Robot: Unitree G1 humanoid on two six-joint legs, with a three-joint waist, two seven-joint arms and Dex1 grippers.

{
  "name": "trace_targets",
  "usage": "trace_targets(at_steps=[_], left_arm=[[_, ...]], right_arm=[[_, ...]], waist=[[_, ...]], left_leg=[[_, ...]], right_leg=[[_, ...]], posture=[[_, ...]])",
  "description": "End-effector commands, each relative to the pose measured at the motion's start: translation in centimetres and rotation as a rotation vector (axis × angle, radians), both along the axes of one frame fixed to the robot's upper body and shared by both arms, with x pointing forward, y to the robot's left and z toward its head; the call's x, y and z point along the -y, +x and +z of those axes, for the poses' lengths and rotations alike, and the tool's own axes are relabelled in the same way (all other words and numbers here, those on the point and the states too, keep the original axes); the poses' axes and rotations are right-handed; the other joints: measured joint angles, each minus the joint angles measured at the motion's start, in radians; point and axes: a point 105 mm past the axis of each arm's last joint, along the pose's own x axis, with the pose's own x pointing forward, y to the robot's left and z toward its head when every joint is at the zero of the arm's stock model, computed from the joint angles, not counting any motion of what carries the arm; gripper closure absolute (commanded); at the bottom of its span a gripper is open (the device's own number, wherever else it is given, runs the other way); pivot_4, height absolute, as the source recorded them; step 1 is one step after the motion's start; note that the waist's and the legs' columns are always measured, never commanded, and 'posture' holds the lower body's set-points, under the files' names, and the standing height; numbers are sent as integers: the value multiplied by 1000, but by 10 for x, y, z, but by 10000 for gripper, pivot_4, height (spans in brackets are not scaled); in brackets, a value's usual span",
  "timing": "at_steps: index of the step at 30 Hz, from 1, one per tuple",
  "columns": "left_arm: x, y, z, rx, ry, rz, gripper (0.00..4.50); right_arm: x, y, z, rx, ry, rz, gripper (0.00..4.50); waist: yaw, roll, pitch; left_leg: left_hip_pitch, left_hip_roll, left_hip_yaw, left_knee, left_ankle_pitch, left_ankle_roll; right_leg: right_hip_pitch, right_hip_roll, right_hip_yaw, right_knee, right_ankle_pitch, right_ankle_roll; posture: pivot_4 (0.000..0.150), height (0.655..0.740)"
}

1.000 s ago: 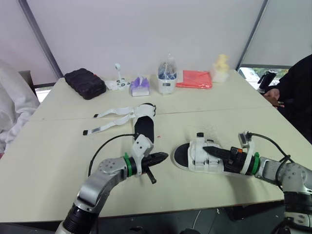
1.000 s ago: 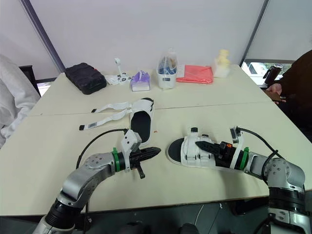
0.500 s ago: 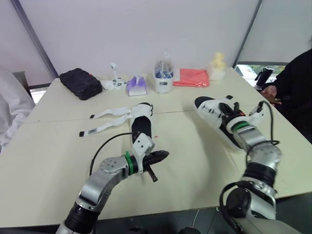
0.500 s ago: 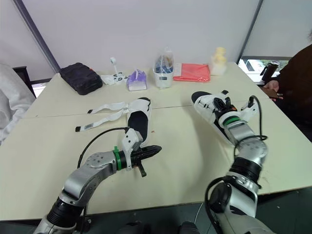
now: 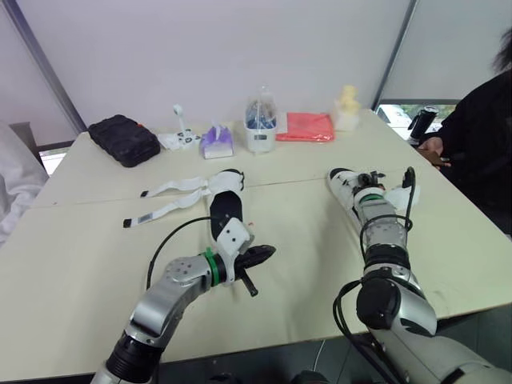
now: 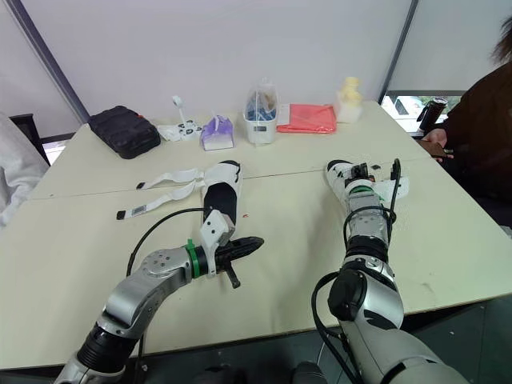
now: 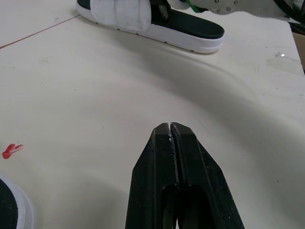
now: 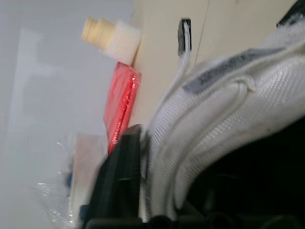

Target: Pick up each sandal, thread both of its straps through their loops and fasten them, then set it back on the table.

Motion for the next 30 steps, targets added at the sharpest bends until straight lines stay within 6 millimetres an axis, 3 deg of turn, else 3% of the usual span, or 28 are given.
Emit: trace_targets(at_steps=[1,3,4,8,11,14,17,20,22,24,25,30], left_arm=[[-5,5,16,58,-14,28,45000],[-11,10,18,62,-22,71,45000],[-13,11,20,61,-33,86,45000],[-27,15,38,61,-113,163,45000],[-45,20,45,90,-100,251,45000],[-57,23,49,117,-71,317,45000],[-72,34,55,164,-18,403,36720],[-81,52,60,277,114,476,22175],[-84,64,61,378,222,512,12002],[-79,78,59,495,368,513,2297],[-77,86,58,535,414,509,509],[-70,120,51,614,542,531,509]], right_arm=[[-2,0,20,70,-64,16,12664],[-1,-6,22,84,-70,31,1700],[-1,-10,22,85,-80,39,732],[-10,-51,25,97,-133,111,732],[-26,-93,33,128,-178,187,732],[-44,-122,45,188,-271,281,732],[-68,-159,46,255,-314,462,0],[-96,-195,40,303,-285,705,0],[-106,-203,39,319,-285,784,0],[-114,-197,37,314,-388,832,0],[-116,-191,36,309,-442,833,0],[-114,-167,34,316,-609,804,0]], waist=[[0,0,0],[4,0,0],[5,0,0],[9,0,0],[7,1,0],[4,1,0],[8,1,0],[16,1,0],[16,0,0],[12,0,1],[11,0,1],[15,-1,1]], left_leg=[[0,0,0,0,0,0],[0,0,-1,0,0,0],[0,0,-1,0,0,0],[0,0,-4,0,0,0],[-1,0,-4,-1,0,0],[-1,0,-3,-1,0,0],[2,0,-3,0,-3,5],[2,0,-5,0,-3,5],[2,-1,-5,1,-3,5],[3,-1,-3,2,-3,5],[3,-1,-3,2,-3,6],[3,0,-4,0,-3,6]], right_leg=[[0,0,0,0,0,0],[0,0,0,0,0,0],[0,0,0,1,0,0],[-1,0,0,2,0,0],[-3,0,0,4,0,0],[-3,0,0,5,0,0],[-2,1,0,5,0,-1],[0,2,-1,4,-1,-1],[1,2,-1,4,0,-1],[2,1,0,3,0,-1],[3,1,-1,2,0,-1],[1,3,-2,2,0,-1]], posture=[[1500,7400],[1500,7400],[1500,7400],[1500,7400],[1500,7400],[1500,7400],[1500,7400],[1500,7400],[1500,7400],[1500,7400],[1500,7400],[1500,7400]])
